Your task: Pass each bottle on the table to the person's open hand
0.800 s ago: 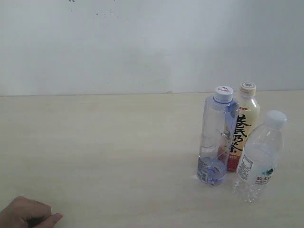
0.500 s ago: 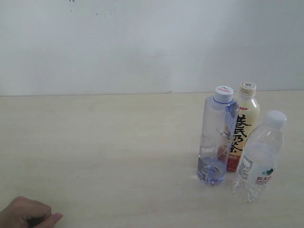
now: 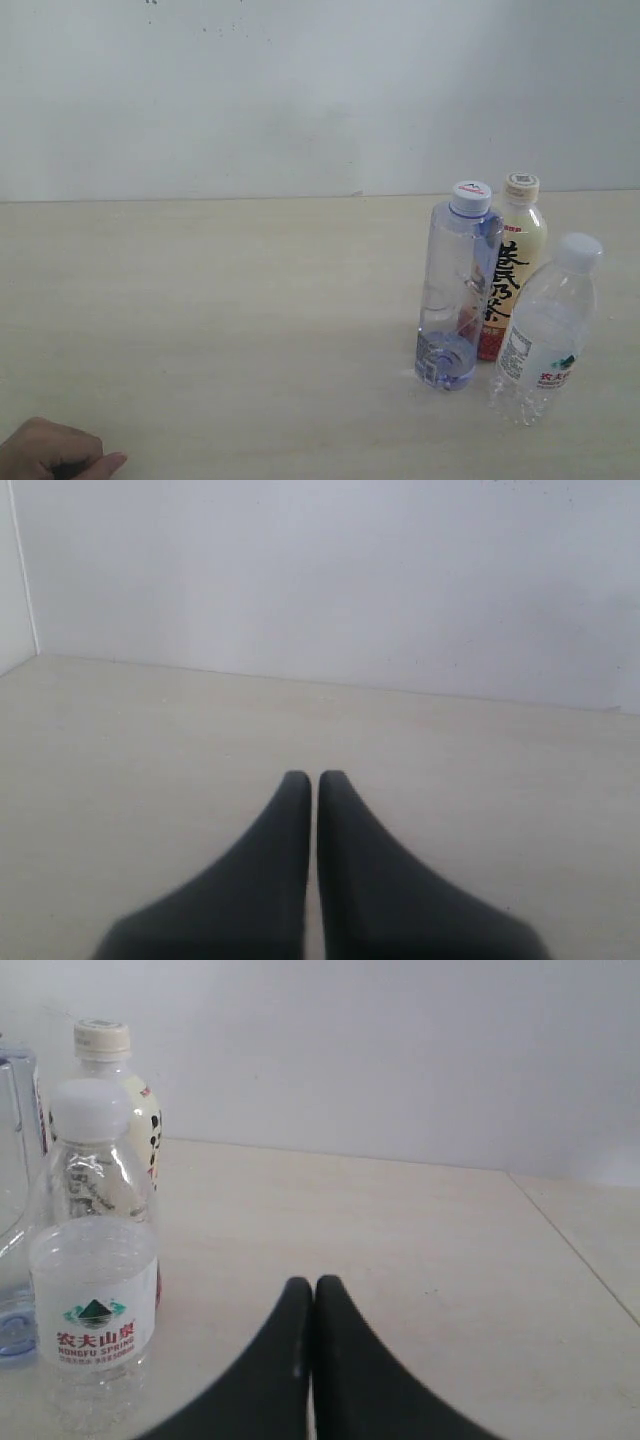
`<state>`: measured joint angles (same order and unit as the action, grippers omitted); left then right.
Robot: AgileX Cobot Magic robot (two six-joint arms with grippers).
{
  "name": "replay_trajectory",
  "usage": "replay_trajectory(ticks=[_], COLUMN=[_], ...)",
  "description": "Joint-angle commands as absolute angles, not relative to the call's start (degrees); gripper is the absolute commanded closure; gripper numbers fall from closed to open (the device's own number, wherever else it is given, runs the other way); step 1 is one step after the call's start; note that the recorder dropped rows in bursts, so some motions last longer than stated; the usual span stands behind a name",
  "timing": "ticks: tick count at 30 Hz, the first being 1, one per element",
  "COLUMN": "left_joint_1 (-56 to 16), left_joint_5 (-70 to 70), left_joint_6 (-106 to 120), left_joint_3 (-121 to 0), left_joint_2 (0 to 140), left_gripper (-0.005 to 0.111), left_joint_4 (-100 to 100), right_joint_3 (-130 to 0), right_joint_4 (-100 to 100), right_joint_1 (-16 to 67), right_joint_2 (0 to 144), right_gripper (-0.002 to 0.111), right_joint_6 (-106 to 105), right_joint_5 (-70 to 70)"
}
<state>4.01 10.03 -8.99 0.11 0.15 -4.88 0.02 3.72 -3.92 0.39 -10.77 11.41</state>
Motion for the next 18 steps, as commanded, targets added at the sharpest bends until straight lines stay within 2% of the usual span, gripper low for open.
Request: replay_trajectory(ticks=[1, 8, 18], left_joint_1=[4.2, 4.2, 4.2], left_joint_5=[10.3, 10.3, 10.3], left_joint_6=[-9.2, -9.2, -9.2], left_joint_3=[0.0, 0.0, 0.0], left_joint_2=[0.0, 0.0, 0.0], left_gripper=[0.103, 0.103, 0.103], left_joint_4=[-4.9, -4.9, -4.9], right_joint_3=[0.0, 0.0, 0.0], right_joint_4=[2.8, 2.6, 2.6], right_joint_1=[-4.1, -4.1, -4.1], right_joint_2=[0.0, 0.0, 0.0], right_gripper=[0.108, 0.108, 0.108], right_joint_6=[-12.0, -12.2, -4.5], right_joint_5=[11.0, 10.6, -0.4])
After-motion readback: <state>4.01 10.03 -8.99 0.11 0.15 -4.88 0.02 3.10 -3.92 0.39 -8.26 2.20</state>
